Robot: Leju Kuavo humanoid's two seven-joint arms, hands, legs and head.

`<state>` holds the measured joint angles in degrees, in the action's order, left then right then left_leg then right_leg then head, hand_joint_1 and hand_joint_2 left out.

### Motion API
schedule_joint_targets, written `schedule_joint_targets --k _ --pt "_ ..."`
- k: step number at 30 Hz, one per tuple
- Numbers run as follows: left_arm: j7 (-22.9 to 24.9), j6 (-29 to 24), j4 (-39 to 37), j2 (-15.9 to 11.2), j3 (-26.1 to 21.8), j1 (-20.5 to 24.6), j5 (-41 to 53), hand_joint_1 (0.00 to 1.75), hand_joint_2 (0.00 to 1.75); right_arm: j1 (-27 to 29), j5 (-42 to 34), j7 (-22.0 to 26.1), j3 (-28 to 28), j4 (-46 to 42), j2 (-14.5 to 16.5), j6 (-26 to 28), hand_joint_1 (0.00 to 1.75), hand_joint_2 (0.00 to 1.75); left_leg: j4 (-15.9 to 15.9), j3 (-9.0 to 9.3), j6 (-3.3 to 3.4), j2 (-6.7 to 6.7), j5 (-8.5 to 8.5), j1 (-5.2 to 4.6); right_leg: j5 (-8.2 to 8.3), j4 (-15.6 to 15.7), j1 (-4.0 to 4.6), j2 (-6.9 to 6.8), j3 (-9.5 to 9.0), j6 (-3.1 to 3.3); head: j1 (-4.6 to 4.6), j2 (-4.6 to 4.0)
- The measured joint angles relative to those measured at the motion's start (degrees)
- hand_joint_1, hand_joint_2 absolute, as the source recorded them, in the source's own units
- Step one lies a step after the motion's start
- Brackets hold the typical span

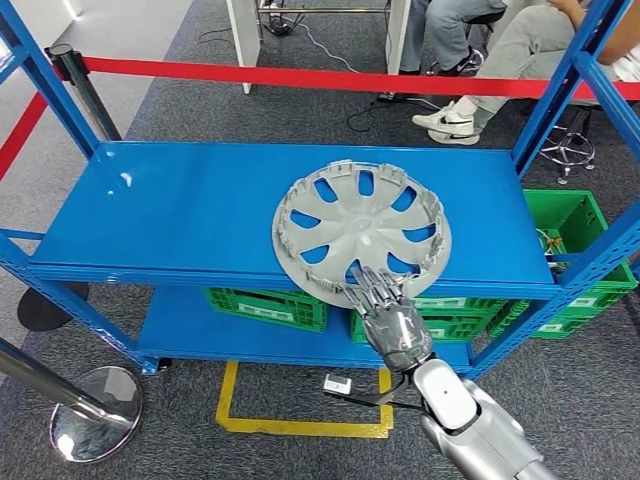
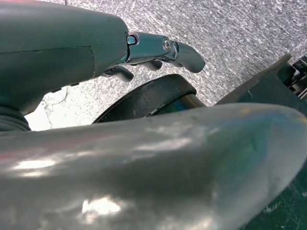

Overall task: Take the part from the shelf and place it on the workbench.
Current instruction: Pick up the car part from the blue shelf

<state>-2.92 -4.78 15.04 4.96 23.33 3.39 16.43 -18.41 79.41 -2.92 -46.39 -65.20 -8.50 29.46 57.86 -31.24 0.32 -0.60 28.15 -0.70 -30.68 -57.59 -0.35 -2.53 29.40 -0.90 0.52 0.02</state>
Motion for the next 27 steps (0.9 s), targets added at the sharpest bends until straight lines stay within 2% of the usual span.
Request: schedule_joint_targets --k 27 --pt "0.0 0.0 0.0 0.0 0.1 0.0 -0.7 0.0 0.0 -3.6 -1.8 -0.6 1.9 6.5 3.3 -2.6 0.0 1.75 0.0 0.0 0.0 0.0 0.0 0.0 0.0 0.0 0.0 0.0 0.0 0.0 0.01 0.0"
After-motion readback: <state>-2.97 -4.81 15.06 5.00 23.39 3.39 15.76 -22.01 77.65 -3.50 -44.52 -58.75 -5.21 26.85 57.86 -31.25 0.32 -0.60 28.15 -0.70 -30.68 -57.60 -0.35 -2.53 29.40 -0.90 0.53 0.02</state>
